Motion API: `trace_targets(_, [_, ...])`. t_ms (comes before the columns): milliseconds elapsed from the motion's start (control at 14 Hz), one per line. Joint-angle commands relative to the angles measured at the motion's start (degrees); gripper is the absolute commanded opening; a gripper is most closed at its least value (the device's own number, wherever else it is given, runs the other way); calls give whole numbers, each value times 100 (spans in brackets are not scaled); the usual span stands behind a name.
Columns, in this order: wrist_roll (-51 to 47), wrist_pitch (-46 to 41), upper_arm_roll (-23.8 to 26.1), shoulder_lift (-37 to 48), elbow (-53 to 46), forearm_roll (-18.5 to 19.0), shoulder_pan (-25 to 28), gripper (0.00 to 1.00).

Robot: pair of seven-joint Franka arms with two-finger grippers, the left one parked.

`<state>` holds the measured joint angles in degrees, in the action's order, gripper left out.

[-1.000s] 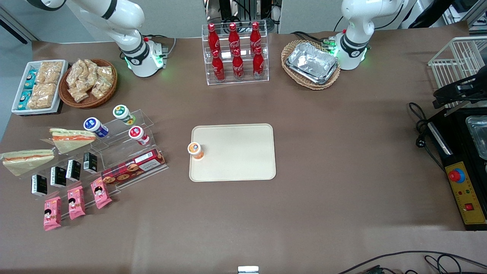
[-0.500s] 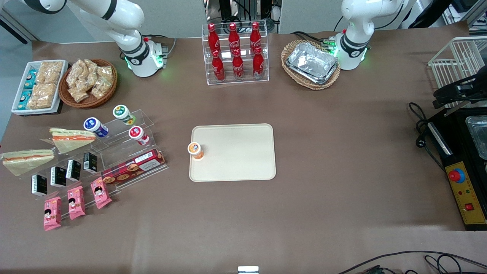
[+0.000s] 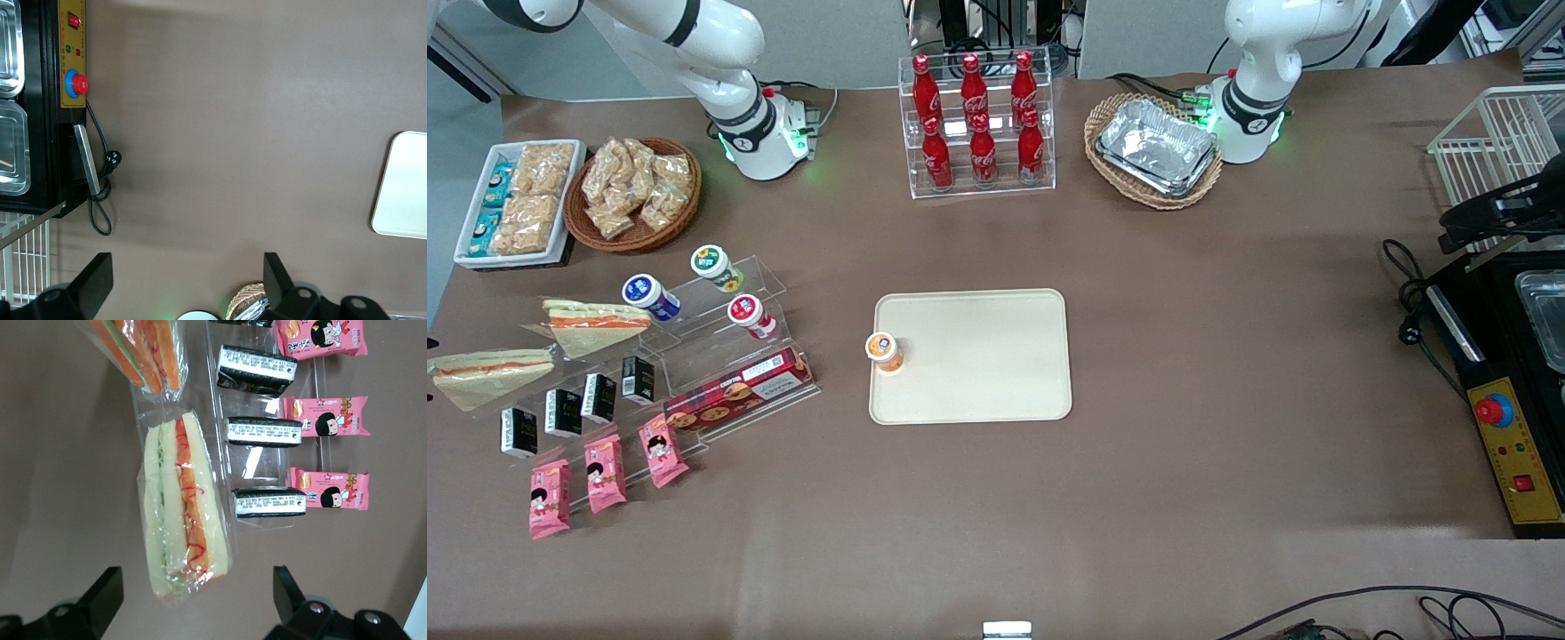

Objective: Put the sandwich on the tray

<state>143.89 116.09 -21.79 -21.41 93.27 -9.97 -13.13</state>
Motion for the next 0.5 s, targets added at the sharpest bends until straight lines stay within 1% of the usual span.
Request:
trace_targets(0, [139,326,35,41,226,-163,-23,100])
trace_targets(214, [156,537,52,50,420,-181,-31,100])
trace_targets(429, [603,704,44,58,561,-672,-23,100])
